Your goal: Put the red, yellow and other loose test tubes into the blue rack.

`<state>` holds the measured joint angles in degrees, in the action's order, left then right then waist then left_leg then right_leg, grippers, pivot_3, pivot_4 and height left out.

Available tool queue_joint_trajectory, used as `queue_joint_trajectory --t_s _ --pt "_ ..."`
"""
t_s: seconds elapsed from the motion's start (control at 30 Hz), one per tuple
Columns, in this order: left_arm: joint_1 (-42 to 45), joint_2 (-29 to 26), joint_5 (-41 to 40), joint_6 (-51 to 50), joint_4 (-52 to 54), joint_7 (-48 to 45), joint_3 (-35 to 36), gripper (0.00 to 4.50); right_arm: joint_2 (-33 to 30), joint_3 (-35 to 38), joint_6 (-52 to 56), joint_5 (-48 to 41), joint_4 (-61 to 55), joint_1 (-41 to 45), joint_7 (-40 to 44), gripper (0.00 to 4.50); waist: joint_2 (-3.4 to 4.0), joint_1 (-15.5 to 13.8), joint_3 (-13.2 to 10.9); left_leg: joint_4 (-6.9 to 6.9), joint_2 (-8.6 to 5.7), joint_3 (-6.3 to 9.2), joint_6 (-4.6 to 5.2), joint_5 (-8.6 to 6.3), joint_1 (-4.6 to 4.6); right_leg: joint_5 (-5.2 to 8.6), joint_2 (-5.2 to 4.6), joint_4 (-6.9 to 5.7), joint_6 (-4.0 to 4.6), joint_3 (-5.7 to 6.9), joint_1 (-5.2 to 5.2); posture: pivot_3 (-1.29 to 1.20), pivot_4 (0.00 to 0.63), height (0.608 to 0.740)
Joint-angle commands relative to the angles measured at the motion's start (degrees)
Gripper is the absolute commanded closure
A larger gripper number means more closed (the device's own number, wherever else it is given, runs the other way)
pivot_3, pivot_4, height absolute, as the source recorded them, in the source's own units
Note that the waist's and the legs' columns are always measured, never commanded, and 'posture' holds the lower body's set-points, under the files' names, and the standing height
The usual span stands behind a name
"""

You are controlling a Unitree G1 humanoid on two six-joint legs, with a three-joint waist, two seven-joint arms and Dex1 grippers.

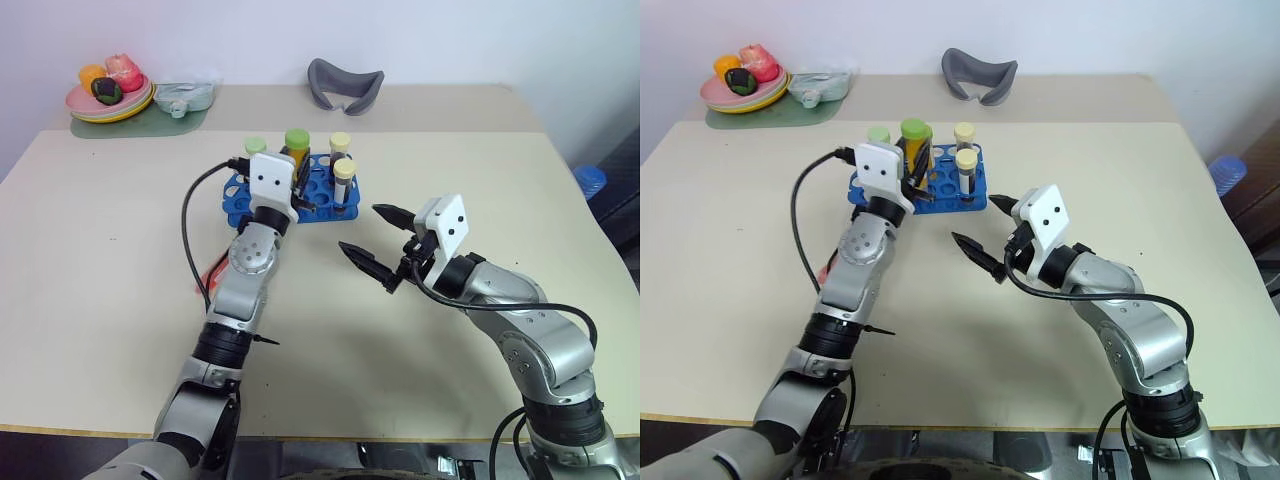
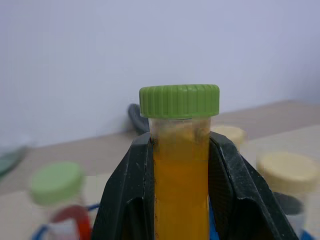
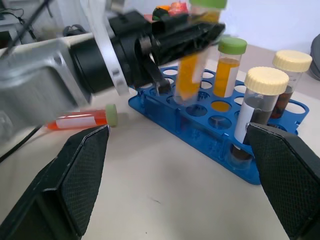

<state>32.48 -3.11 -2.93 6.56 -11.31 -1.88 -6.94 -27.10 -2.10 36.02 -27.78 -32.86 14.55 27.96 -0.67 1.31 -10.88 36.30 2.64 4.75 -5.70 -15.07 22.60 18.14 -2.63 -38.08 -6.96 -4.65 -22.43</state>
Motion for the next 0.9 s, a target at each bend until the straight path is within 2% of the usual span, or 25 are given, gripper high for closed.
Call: queue_joint_trajectory --t_s 0.03,0.37,0.6,0.9 --pt "2.2 0.3 0.3 5.7 -3.0 -0.5 2.3 3.68 0.4 0.6 -0.8 0.0 -1.2 0.0 -0.2 0.00 0.00 0.0 0.0 -0.01 0.00 0.00 0.00 0.00 0.00 0.00 0.00 0.00 0.00 0.00 0.00 0.00 0.150 0.740" --pt "5.0 2.6 0.7 12.5 -12.0 -1.6 4.0 3.68 0.1 1.1 -0.2 -0.5 -1.8 0.0 -0.5 0.00 0.00 -0.3 0.0 -0.01 0.00 0.00 0.00 0.00 0.00 0.00 0.00 0.02 0.00 0.01 0.02 0.00 0.150 0.740" --pt "5.4 4.2 0.5 13.8 -14.3 -4.2 3.7 3.68 0.0 1.0 -0.2 -0.5 -1.8 0.2 -0.5 0.00 0.00 -0.3 0.0 -0.02 0.00 0.00 0.00 0.00 -0.01 0.00 0.00 0.02 0.00 0.01 0.02 0.00 0.150 0.740" --pt "5.3 3.6 2.9 15.0 -15.8 -2.9 3.9 3.68 0.1 0.9 -0.1 -0.4 -2.0 0.2 -0.7 0.00 0.00 -0.3 0.0 -0.02 0.00 0.00 0.00 0.00 -0.02 0.00 0.00 0.02 0.00 0.01 0.02 0.00 0.150 0.740"
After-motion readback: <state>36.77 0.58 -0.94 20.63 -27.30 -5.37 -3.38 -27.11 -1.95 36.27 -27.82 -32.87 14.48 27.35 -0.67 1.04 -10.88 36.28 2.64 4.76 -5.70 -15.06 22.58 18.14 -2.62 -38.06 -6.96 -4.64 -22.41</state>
